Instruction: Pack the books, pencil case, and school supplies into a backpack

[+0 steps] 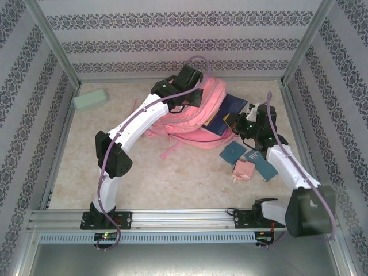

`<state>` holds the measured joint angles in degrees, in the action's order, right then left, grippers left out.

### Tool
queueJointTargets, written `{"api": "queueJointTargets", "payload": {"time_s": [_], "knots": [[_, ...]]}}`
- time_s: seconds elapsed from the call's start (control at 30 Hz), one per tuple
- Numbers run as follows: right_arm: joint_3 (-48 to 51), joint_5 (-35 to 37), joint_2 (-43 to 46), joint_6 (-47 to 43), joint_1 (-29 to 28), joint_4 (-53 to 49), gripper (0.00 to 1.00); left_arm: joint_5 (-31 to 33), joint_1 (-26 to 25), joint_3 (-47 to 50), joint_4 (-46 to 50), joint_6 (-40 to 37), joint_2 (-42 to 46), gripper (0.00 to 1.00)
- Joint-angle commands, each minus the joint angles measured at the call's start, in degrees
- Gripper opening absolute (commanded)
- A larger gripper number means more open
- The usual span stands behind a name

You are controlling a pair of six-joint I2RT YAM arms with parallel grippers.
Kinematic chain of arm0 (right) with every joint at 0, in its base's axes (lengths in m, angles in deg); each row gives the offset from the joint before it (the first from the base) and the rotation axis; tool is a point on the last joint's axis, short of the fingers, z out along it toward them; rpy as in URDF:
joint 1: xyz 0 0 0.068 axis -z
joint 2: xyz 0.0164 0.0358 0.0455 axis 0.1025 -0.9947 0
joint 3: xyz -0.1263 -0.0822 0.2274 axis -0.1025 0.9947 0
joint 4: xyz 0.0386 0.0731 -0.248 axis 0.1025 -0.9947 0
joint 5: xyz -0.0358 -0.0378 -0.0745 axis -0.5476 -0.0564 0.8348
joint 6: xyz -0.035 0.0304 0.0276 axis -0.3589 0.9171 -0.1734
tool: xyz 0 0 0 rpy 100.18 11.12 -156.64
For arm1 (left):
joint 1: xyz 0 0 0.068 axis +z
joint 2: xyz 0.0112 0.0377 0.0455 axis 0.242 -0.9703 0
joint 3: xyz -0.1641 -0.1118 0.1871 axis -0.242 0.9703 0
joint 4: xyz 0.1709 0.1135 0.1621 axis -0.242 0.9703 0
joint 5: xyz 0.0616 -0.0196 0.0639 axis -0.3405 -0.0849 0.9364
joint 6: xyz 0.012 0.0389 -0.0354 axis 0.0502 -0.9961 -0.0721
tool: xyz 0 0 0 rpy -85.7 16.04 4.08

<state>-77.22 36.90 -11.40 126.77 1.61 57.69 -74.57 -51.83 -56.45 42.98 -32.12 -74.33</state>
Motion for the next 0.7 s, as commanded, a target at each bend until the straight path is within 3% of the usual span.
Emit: {"api": "queueJointTargets", "payload": {"time_s": [0.0,0.43,0.67], "knots": [[-1.4,-3.2,-5.7,7.9,-1.3,18.2,0.00,-2.4,1.0,-2.9,-2.7,2.9,4.5,0.00],[-13.9,-1.5,-27.2,16.4,-8.3,35.5,0.00,-6.5,2.7,-3.1,-4.1,5.4,4.4,0.00],[-20.9,2.5,-36.8,14.0,-11.1,31.5,0.00,-8.5,3.2,-3.2,-4.3,6.2,4.1,0.00]]}}
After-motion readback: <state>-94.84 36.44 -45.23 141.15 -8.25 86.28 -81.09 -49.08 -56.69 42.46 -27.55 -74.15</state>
